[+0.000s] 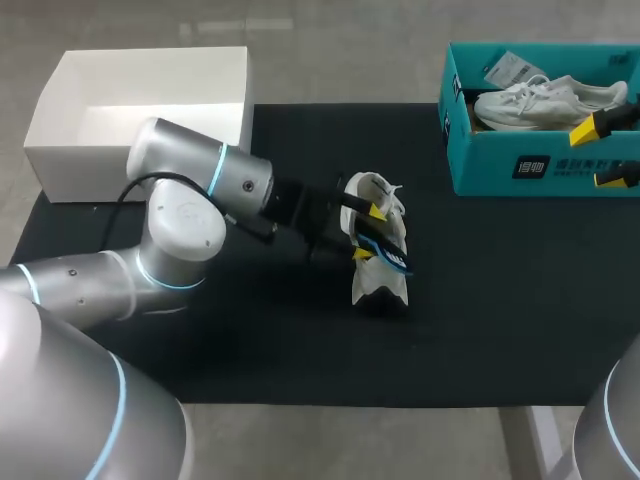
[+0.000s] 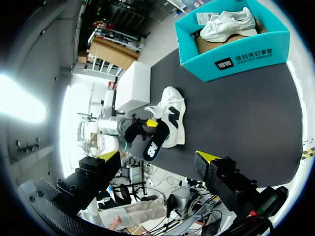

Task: Take the shoe out of the shoebox, open the shoe tongue, remove and reinsert the insole, then place the shoe into the shoebox

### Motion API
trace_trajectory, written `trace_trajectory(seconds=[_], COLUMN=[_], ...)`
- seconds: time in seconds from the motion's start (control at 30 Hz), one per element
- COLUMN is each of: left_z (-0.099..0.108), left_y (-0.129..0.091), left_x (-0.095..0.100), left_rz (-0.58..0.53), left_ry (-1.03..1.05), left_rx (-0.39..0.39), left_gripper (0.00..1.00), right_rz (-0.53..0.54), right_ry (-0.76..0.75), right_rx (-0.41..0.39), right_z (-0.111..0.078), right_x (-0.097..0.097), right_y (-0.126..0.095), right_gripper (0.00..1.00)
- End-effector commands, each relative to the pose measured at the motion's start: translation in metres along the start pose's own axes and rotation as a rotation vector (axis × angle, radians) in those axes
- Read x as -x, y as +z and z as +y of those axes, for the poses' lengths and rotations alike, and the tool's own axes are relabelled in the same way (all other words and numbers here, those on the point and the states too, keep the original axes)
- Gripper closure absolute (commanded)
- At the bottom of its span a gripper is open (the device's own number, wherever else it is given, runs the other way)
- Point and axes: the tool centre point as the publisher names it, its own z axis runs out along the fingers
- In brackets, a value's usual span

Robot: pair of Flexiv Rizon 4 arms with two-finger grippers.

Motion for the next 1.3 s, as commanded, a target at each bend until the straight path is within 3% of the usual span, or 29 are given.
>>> trace_trajectory(seconds=[0.03,0.1,0.17,0.43,0.97,1.07,1.1,1.13,1.17,1.23,1.3], left_z=[-0.010,-0.011,-0.010,0.000,0.040,0.038,0.036,0.033,0.030,0.024,0.018], left_y=[-0.008,-0.008,-0.006,0.005,0.010,0.008,0.007,0.007,0.006,0.004,0.003], left_x=[-0.002,-0.003,-0.004,-0.003,0.012,0.012,0.012,0.011,0.010,0.008,0.007], left_rz=[0.020,0.030,0.036,0.082,0.118,0.127,0.127,0.128,0.135,0.137,0.142], left_ry=[0.008,0.013,0.011,0.003,-0.017,-0.029,-0.031,-0.030,-0.029,-0.025,-0.019], left_rx=[-0.007,-0.007,-0.010,0.000,0.114,0.085,0.080,0.080,0.065,0.051,0.037], left_gripper=[0.38,0.63,1.00,1.00,1.00,1.00,0.79,0.49,0.29,0.20,0.24], right_rz=[-0.003,-0.003,-0.003,-0.003,-0.003,-0.003,-0.003,-0.003,-0.003,-0.003,-0.003], right_ry=[0.001,0.001,0.001,0.001,0.001,0.001,0.001,0.001,0.001,0.001,0.001], right_rx=[0.001,0.001,0.001,0.001,0.001,0.001,0.001,0.001,0.001,0.001,0.001], right_z=[0.000,0.000,0.000,0.000,0.000,0.000,0.000,0.000,0.000,0.000,0.000], right_x=[0.000,0.000,0.000,0.000,0.000,0.000,0.000,0.000,0.000,0.000,0.000], right_y=[0.000,0.000,0.000,0.000,0.000,0.000,0.000,0.000,0.000,0.000,0.000], right_gripper=[0.00,0.00,0.00,0.00,0.00,0.00,0.00,0.00,0.00,0.00,0.00])
